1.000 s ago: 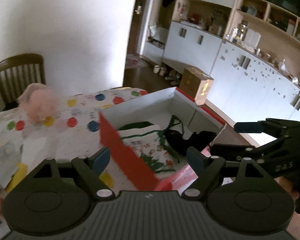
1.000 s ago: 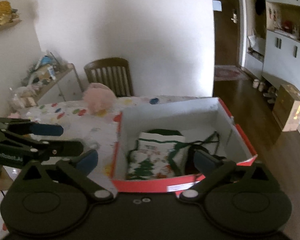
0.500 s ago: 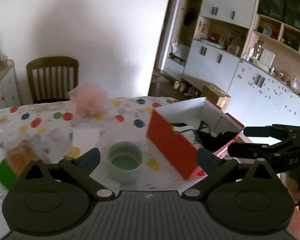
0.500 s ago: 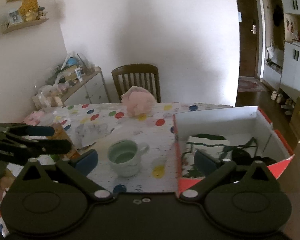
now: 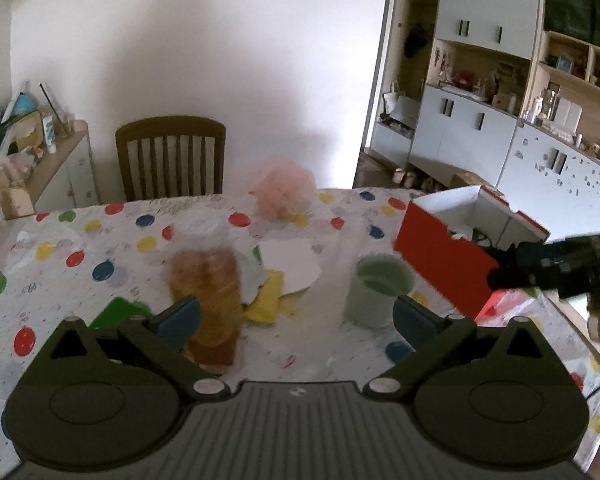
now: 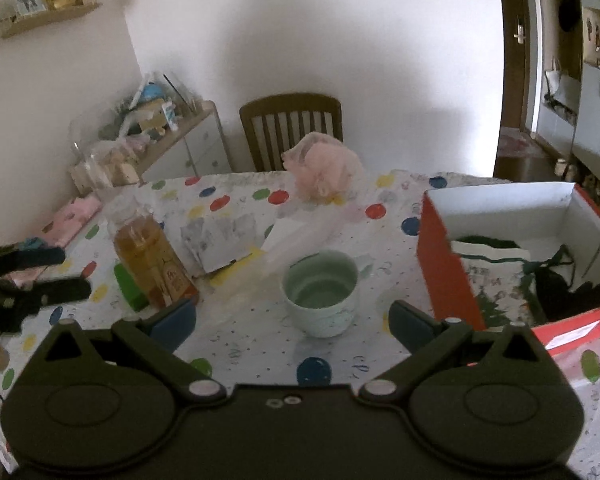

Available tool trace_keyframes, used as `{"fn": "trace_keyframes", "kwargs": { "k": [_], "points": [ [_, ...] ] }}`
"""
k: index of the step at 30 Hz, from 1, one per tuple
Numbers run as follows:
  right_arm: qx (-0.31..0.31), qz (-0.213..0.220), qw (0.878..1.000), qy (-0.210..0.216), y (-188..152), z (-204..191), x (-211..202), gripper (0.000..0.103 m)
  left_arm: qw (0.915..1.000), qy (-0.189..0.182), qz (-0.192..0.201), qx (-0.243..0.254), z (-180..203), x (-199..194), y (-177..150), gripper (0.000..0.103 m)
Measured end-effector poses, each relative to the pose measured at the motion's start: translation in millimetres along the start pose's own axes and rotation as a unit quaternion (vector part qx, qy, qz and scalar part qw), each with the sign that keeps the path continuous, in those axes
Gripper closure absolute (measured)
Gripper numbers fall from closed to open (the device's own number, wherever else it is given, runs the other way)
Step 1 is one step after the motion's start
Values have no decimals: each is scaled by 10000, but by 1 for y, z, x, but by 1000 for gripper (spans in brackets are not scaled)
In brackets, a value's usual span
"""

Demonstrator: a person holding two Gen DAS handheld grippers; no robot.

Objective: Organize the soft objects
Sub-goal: 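Move the left tool to the clear plastic bag and grasp it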

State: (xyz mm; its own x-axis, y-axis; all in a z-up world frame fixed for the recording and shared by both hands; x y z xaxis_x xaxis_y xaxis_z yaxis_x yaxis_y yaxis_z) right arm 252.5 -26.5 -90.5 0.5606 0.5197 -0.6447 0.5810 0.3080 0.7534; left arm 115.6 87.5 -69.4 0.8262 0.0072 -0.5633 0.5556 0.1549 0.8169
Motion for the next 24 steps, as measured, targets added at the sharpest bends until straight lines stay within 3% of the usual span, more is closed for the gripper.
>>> {"fn": "trace_keyframes", "kwargs": {
  "k": [9,13,16,24],
  "points": [
    [116,-326,9993,-158,9,-40,55,1,9990,11,-389,237,-28,23,-45,0],
    [63,-434,9985,-323,7,-60,80,4,9975,-186,-646,234,-33,38,-65,0],
    [243,-616,9970,-405,7,-70,100,10,9960,-296,-775,344,-28,48,-77,0],
    [661,-967,9916,-546,7,-84,137,24,9903,-641,-687,1019,2,62,-88,0]
  ]
}}
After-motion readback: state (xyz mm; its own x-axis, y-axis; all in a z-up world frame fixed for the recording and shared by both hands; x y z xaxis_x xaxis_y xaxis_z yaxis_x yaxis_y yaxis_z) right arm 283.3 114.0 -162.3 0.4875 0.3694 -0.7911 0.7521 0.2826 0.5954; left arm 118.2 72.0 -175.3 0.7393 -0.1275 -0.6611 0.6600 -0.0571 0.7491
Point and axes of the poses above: each gripper's, at about its wrist camera, not at the fingertips, and x roughly the way its jaws point, z to its right, y to its top, the point moved 3 cm from there along x, roughly the way its jaws point, and after that the axes turned 3 degrees about -y, right-handed, at the moved point
